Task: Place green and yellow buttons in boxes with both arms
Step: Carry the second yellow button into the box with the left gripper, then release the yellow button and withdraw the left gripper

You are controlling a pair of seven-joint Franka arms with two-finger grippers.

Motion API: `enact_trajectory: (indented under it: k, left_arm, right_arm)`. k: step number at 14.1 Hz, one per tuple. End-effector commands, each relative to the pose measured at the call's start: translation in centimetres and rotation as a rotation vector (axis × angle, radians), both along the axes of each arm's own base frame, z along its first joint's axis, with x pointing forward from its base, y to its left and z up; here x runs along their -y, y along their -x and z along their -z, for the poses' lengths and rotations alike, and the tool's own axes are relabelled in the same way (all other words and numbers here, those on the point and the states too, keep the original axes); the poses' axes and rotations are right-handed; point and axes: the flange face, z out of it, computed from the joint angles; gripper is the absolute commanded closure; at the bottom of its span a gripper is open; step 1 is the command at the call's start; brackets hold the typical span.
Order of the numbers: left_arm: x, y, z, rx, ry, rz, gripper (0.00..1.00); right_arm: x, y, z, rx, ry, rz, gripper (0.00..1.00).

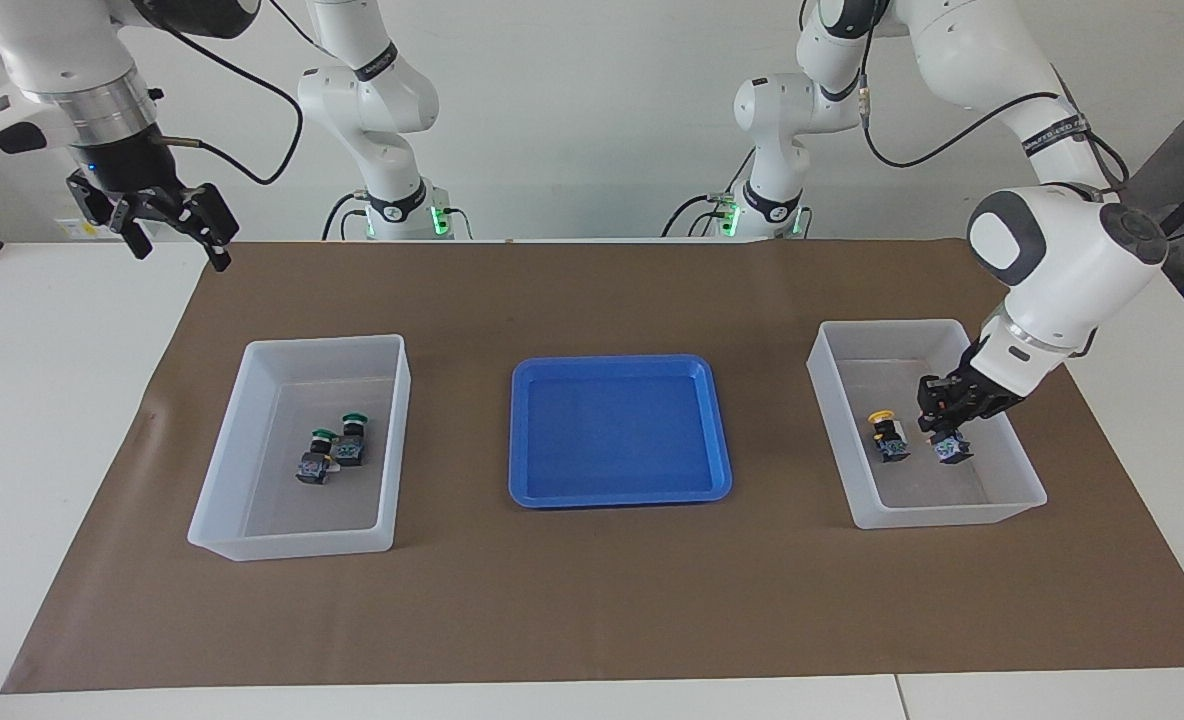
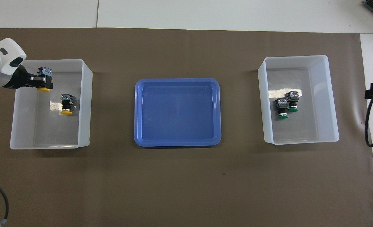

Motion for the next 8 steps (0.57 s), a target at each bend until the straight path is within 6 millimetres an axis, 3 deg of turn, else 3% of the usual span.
enact_trajectory:
  k: [1, 5, 6, 7, 8]
  left_arm:
    - [-0.9, 2.5, 2.8, 0.019, -0.033, 0.03, 1.0]
    - [-1.7, 4.2, 7.8, 0.028, -0.049, 0.02, 0.99]
    - [-3.0, 4.5, 8.6, 0.04, -0.055, 0.012, 0.89]
    - [-3.6, 4.6, 8.6, 0.043, -0.057, 0.007, 0.7]
    - [-3.4, 4.4, 8.5, 0.046, -0.057, 0.008, 0.43]
  right_arm:
    - [0.2, 0.5, 0.3, -0.036, -0.016, -0.021, 0.0]
    - [0.1, 1.1, 0.8, -0.058, -0.021, -0.05, 0.0]
    - [-0.1, 1.3, 0.9, -0.064, -0.024, -0.048, 0.0]
    - [-0.2, 1.7, 0.9, -0.071, -0.027, -0.05, 0.0]
    - [-0.1, 1.9, 1.2, -0.079, -0.029, -0.048, 0.0]
